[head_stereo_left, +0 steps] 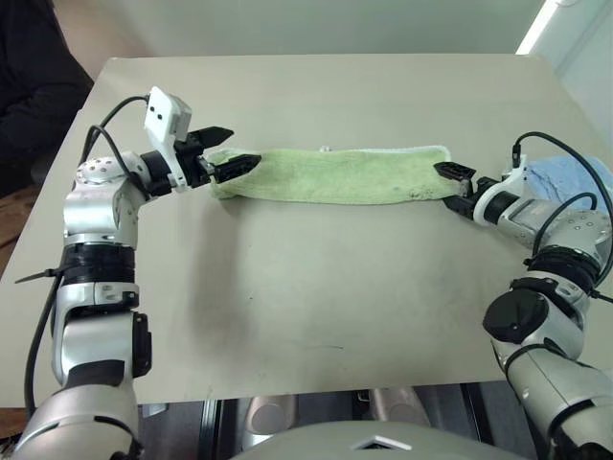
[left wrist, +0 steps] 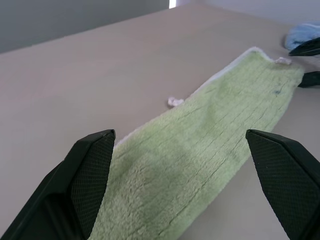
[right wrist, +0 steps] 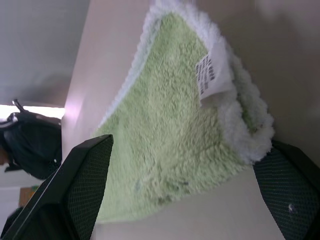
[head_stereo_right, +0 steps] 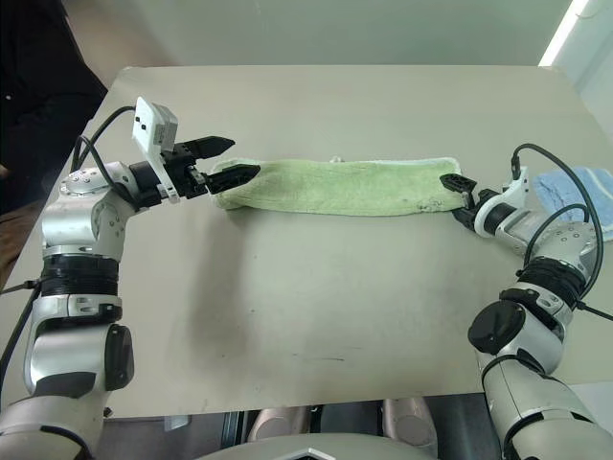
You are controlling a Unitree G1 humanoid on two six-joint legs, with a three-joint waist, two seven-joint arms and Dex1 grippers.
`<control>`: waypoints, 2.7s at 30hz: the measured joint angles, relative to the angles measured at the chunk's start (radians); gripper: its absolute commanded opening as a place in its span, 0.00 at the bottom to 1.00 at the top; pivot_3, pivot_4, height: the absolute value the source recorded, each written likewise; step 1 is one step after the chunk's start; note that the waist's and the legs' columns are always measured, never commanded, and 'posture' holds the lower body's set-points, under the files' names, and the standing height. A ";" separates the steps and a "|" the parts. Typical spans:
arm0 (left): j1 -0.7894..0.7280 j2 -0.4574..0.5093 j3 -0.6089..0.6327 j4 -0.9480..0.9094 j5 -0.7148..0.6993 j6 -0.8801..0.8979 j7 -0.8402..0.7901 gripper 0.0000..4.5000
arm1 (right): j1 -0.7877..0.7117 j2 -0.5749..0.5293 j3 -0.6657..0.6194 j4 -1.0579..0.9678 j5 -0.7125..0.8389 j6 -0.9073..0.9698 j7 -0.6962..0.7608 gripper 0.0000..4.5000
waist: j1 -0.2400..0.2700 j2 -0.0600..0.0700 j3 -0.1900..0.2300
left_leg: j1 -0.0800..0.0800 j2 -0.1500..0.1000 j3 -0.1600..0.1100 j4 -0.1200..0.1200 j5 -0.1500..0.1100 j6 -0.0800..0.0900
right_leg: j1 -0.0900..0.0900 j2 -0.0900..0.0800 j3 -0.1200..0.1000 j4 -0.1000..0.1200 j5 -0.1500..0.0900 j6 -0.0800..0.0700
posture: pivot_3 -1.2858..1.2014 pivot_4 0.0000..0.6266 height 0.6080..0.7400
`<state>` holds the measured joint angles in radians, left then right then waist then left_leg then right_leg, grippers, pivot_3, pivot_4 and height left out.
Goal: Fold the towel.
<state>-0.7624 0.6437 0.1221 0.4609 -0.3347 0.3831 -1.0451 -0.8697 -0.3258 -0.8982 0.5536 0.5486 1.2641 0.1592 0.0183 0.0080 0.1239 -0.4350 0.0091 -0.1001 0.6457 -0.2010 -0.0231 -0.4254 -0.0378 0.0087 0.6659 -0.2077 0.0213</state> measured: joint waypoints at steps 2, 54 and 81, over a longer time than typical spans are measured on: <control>0.006 0.000 0.000 -0.019 -0.008 0.009 0.001 1.00 | -0.012 0.000 0.000 0.037 0.008 -0.043 -0.020 0.86 | 0.000 0.000 0.000 | 0.000 0.000 0.000 0.000 0.001 0.000 | 0.000 0.000 0.000 0.000 0.001 -0.001 | 0.52 0.24 1.00; 0.101 -0.055 -0.025 -0.149 -0.037 0.062 0.048 1.00 | 0.129 -0.293 1.154 -0.349 -0.377 -0.619 0.581 0.28 | 0.005 0.001 0.001 | -0.002 0.000 -0.001 -0.007 0.000 -0.002 | -0.001 -0.001 -0.001 -0.005 -0.002 0.001 | 0.52 0.24 1.00; 0.301 -0.242 0.129 -0.536 -0.350 0.405 0.379 1.00 | 0.126 -0.186 0.862 -0.167 -0.309 -0.742 0.511 0.00 | 0.002 0.000 0.000 | 0.000 0.000 0.000 -0.007 0.004 -0.010 | 0.001 -0.001 -0.002 -0.004 -0.002 0.001 | 0.52 0.24 1.00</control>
<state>-0.4614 0.4017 0.2512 -0.0747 -0.6847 0.7884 -0.6665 -0.7432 -0.5121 -0.0364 0.3868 0.2397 0.5219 0.6702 0.0208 0.0085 0.1244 -0.4348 0.0093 -0.1000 0.6386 -0.1967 -0.0330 -0.4244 -0.0391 0.0071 0.6623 -0.2097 0.0225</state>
